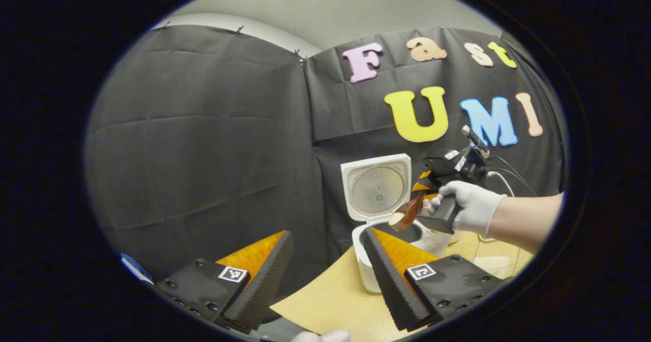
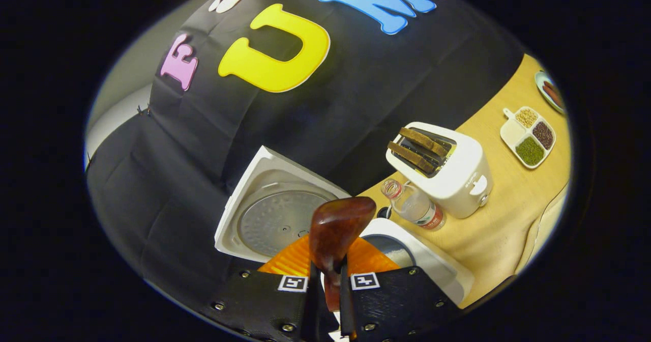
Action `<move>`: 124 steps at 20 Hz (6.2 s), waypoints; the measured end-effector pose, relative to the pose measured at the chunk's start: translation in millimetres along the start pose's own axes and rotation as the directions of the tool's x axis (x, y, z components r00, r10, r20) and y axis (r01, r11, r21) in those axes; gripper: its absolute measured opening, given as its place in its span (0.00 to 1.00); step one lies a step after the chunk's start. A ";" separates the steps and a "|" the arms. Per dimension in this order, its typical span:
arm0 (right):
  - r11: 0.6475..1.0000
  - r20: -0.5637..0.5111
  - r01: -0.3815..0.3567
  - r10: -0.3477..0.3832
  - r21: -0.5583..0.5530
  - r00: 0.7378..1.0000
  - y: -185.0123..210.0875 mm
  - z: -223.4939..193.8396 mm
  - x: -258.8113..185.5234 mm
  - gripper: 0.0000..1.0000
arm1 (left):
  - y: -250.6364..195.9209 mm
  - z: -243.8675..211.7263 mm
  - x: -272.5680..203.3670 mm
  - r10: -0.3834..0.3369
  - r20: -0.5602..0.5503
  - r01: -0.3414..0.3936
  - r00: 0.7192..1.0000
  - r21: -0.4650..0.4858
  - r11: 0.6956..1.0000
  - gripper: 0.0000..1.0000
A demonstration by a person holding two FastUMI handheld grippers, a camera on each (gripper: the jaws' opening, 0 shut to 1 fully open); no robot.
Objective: Close the left gripper, press the button to open the rice cooker; take a wooden spoon from the chopstick holder with the right hand, scoop a spoonful of rice and pour it into the rice cooker, then put the wooden spoon back into the chopstick holder.
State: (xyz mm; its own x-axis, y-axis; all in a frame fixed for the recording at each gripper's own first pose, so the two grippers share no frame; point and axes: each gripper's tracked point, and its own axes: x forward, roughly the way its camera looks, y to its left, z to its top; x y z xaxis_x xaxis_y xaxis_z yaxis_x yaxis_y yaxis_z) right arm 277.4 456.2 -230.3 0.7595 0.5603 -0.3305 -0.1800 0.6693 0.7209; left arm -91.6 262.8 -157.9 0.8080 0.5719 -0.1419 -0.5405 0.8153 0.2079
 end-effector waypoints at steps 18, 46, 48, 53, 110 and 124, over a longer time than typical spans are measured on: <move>0.530 0.169 0.067 0.146 -0.845 0.975 39.4 -29.4 -3.0 0.16 | -6.6 -1.1 -6.1 0.023 0.018 -0.024 1.000 0.051 0.998 0.99; 0.937 0.230 0.018 0.067 -0.348 0.971 -16.4 103.9 -89.4 0.16 | -66.4 39.6 -17.7 -0.140 0.076 0.140 0.987 0.006 0.990 0.97; 0.951 0.280 0.059 0.029 -0.302 0.959 -44.0 130.6 -110.5 0.16 | -80.4 46.7 -21.7 -0.171 0.094 0.170 0.981 0.012 0.985 0.97; 0.956 0.432 0.220 -0.118 -0.192 0.894 -146.1 213.9 -191.8 0.16 | -115.7 56.8 -31.0 -0.252 0.115 0.254 0.961 -0.002 0.967 0.99; 0.661 0.602 0.681 -0.415 -0.316 0.682 -337.9 258.4 -466.1 0.98 | -236.9 100.2 -67.1 -0.431 0.136 0.422 0.892 0.085 0.902 0.96; 0.743 0.424 0.436 -0.225 -0.507 0.877 -179.0 135.2 -449.5 0.98 | -194.3 168.0 40.5 -0.339 0.186 0.351 0.922 -0.031 0.936 1.00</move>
State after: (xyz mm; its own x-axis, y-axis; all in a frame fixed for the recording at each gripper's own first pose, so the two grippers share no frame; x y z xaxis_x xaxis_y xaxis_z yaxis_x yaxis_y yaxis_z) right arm 52.7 18.6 -128.5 0.9719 0.1339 -0.1936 -0.1198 0.9894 0.0826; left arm 85.6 112.2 -41.5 0.9721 0.2336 -0.0211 -0.2298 0.9665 0.1147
